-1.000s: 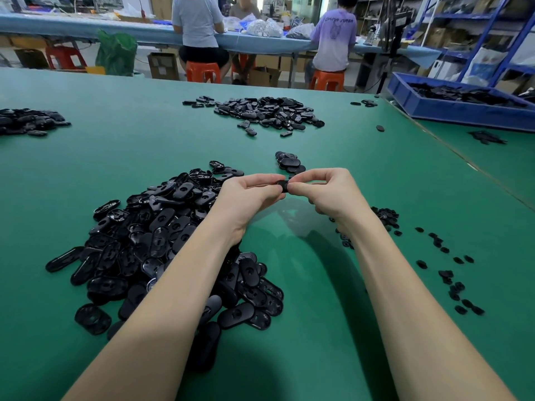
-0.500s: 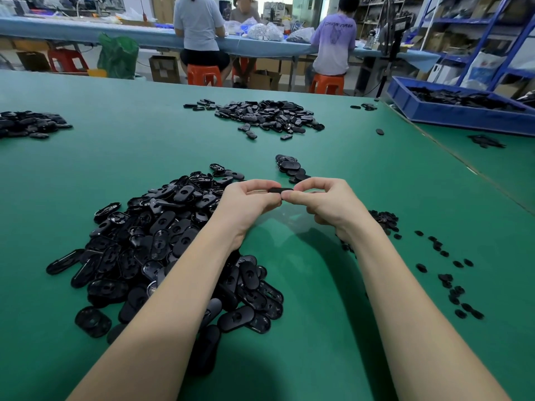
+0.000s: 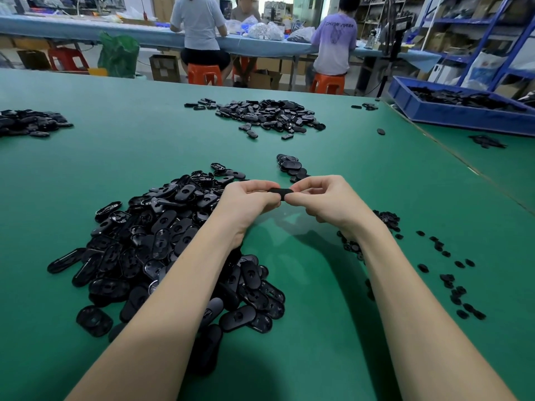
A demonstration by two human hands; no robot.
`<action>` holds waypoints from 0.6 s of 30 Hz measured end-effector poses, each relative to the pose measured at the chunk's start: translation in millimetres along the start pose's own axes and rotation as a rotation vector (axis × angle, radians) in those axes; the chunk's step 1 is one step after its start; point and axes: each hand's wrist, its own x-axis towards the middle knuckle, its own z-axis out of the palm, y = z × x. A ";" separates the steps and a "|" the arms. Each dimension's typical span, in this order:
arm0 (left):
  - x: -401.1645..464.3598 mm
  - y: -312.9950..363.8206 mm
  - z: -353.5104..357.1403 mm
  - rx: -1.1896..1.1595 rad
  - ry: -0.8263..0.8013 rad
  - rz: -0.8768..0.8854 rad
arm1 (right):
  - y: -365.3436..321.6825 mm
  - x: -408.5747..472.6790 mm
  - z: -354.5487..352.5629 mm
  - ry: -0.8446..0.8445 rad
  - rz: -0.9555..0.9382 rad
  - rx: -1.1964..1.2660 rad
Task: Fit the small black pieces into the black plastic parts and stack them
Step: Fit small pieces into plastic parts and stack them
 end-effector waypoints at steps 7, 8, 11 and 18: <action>-1.8 0.0 0.8 0.039 -0.004 0.015 | 0.4 1.4 5.6 0.059 -0.008 -0.059; -1.8 0.0 0.7 0.041 -0.005 0.016 | 0.8 1.2 5.5 0.061 -0.008 -0.063; -1.4 0.7 0.4 0.035 -0.014 0.017 | 0.9 1.5 3.5 0.056 -0.003 -0.036; -2.2 -0.9 -0.6 0.045 -0.020 0.024 | 3.2 1.0 6.3 0.066 0.006 -0.026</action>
